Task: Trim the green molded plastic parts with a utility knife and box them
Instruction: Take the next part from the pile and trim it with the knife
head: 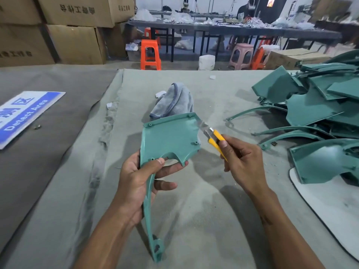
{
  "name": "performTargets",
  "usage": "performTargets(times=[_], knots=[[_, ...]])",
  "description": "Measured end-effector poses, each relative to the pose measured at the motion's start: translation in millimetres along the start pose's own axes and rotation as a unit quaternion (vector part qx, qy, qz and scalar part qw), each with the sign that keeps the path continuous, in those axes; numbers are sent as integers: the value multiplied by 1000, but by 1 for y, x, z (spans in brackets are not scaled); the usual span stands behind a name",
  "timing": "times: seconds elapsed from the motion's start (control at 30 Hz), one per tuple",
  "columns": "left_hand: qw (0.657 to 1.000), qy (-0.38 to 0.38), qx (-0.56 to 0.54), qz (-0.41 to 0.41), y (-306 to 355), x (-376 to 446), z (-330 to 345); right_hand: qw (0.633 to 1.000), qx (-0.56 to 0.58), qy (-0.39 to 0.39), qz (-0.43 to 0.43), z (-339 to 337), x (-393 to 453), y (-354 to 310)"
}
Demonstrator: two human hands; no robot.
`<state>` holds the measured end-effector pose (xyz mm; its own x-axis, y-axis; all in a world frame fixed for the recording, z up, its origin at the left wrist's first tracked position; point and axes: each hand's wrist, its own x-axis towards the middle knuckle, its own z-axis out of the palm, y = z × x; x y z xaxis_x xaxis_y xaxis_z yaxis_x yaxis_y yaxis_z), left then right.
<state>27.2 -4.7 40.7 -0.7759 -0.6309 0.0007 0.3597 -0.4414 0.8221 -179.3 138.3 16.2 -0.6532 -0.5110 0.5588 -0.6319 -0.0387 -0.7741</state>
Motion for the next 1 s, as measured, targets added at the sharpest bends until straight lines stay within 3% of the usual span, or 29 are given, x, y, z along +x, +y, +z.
performTargets(times=[0.07, 0.17, 0.23, 0.37, 0.5, 0.67, 0.83, 1.0], knots=[[1000, -12, -3, -8, 1, -1, 1, 999, 0, 26, -20, 0, 0, -1], [1000, -18, -10, -15, 1, -1, 0, 995, 52, -26, -81, -8, -1, -2], [1000, -18, -10, -18, 2, -1, 1, 995, 24, -33, -90, -7, 1, 0], [1000, -14, 1, -26, 3, -1, 2, 992, -86, 75, -49, -3, 3, 11], [999, -12, -8, -33, 3, 0, 1, 993, -29, 24, -115, -14, 3, 10], [998, -27, 14, -48, 6, 1, -7, 990, -109, 87, -14, -10, 5, 13], [998, -28, 42, -47, 6, 2, -11, 999, 41, -15, 2, -33, 5, 11], [997, -48, 36, -56, 9, 1, -15, 998, -33, 11, 43, -29, 6, 14]])
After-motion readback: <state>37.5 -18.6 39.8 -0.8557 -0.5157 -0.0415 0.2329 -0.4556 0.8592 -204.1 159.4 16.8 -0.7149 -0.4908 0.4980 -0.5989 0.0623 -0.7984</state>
